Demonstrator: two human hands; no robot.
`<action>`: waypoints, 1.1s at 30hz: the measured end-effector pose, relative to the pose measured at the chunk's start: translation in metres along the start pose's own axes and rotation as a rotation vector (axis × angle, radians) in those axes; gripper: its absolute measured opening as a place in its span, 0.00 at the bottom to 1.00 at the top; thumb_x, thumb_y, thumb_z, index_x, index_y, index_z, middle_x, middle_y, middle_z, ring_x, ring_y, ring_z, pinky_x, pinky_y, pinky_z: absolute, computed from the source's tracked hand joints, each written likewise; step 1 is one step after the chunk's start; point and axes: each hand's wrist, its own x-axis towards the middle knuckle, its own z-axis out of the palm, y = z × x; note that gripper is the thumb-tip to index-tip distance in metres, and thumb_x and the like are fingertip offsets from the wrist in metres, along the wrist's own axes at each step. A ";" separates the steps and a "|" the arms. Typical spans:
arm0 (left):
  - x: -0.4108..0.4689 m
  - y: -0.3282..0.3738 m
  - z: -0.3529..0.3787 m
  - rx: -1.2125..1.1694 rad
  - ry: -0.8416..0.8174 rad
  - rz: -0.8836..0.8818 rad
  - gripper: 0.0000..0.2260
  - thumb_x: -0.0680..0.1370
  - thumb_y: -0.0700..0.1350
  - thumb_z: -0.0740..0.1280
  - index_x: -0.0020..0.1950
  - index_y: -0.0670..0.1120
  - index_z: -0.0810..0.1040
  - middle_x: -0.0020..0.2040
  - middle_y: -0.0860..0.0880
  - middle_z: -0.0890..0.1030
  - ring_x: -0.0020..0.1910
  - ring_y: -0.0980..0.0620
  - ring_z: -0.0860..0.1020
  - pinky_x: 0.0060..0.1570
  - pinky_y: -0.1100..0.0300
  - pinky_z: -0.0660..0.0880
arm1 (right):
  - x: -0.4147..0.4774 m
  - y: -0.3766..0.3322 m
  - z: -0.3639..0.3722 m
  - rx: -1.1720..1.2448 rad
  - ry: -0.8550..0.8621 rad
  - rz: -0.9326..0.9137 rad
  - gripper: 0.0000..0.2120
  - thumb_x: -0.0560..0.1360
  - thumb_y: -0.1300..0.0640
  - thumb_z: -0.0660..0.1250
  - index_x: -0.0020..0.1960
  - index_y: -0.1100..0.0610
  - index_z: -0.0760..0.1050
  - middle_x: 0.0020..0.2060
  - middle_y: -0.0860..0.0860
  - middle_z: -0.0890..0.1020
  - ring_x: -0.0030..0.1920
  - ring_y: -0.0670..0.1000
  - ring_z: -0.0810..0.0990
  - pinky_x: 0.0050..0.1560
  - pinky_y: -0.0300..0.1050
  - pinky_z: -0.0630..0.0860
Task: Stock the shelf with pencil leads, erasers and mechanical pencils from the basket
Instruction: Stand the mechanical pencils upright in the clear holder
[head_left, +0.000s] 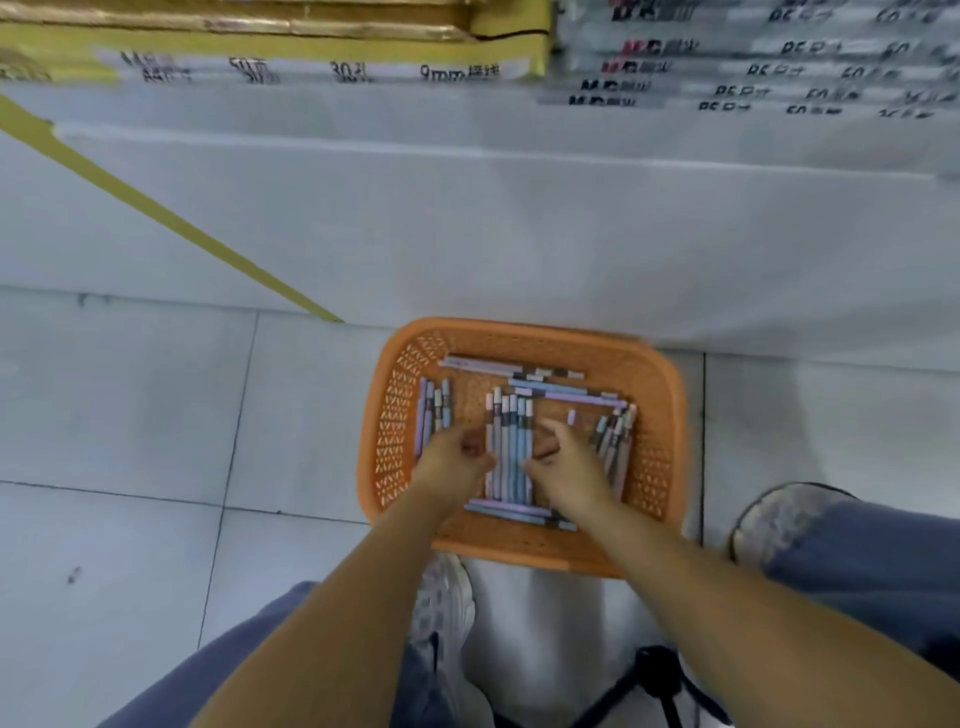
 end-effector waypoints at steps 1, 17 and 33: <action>0.002 -0.001 0.001 -0.003 0.016 0.013 0.15 0.76 0.44 0.72 0.63 0.50 0.78 0.46 0.58 0.79 0.49 0.52 0.80 0.53 0.55 0.78 | 0.002 -0.001 0.002 0.013 -0.002 -0.007 0.28 0.77 0.55 0.69 0.73 0.54 0.62 0.56 0.53 0.77 0.54 0.55 0.78 0.57 0.53 0.76; -0.007 0.008 0.002 -0.578 -0.223 -0.152 0.14 0.79 0.41 0.69 0.64 0.44 0.78 0.57 0.41 0.84 0.57 0.41 0.82 0.60 0.41 0.77 | -0.011 -0.015 -0.002 0.382 -0.115 -0.032 0.20 0.74 0.63 0.70 0.65 0.52 0.74 0.45 0.49 0.80 0.47 0.54 0.82 0.43 0.50 0.81; -0.180 0.181 -0.084 -0.491 -0.256 0.497 0.12 0.81 0.44 0.66 0.63 0.42 0.78 0.55 0.42 0.85 0.54 0.44 0.84 0.52 0.52 0.81 | -0.183 -0.138 -0.155 0.391 0.008 -0.768 0.38 0.73 0.70 0.69 0.71 0.38 0.63 0.36 0.50 0.81 0.37 0.48 0.80 0.42 0.41 0.77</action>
